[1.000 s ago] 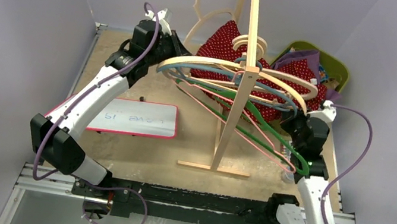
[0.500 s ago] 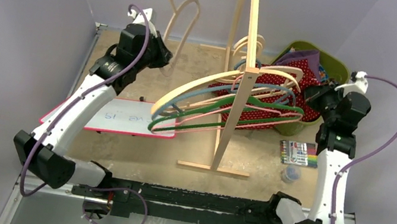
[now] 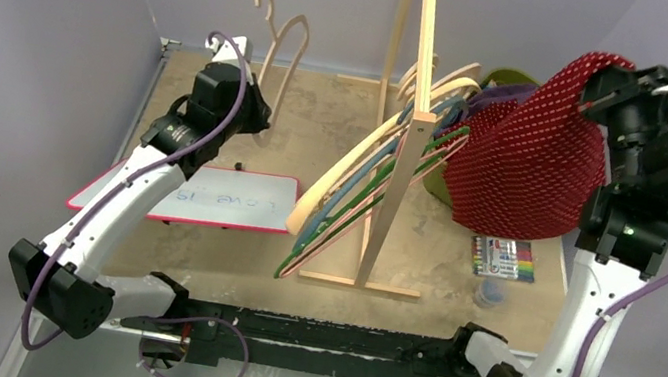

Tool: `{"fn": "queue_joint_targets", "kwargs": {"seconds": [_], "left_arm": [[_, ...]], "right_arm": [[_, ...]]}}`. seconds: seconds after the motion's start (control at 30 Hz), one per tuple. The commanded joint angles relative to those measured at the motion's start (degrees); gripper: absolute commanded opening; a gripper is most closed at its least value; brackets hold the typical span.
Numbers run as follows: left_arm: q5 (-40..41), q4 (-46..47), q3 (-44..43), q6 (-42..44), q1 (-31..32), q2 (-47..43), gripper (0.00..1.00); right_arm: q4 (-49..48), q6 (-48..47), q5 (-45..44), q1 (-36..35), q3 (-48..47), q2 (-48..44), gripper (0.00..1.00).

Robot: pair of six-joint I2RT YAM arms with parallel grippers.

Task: Remove the skirt from the hanger
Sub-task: Place the skirt in the bin.

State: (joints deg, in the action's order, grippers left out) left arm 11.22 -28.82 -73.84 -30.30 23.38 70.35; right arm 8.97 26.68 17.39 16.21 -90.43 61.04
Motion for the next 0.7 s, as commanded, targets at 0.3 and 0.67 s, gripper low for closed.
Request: {"fn": "queue_joint_targets", "kwargs": {"seconds": [0.3,0.67], "left_arm": [[-1.94,0.33,0.47,2.5,-0.26,-9.55,0.0],[0.81,-4.35,0.55,3.41,-0.24,-15.07,0.0]], "right_arm": [[-6.2,-5.04,-6.62,0.32,-28.44,17.77,0.0],[-7.29,-8.38,-12.37,0.94,-35.54,31.39,0.0]]}}
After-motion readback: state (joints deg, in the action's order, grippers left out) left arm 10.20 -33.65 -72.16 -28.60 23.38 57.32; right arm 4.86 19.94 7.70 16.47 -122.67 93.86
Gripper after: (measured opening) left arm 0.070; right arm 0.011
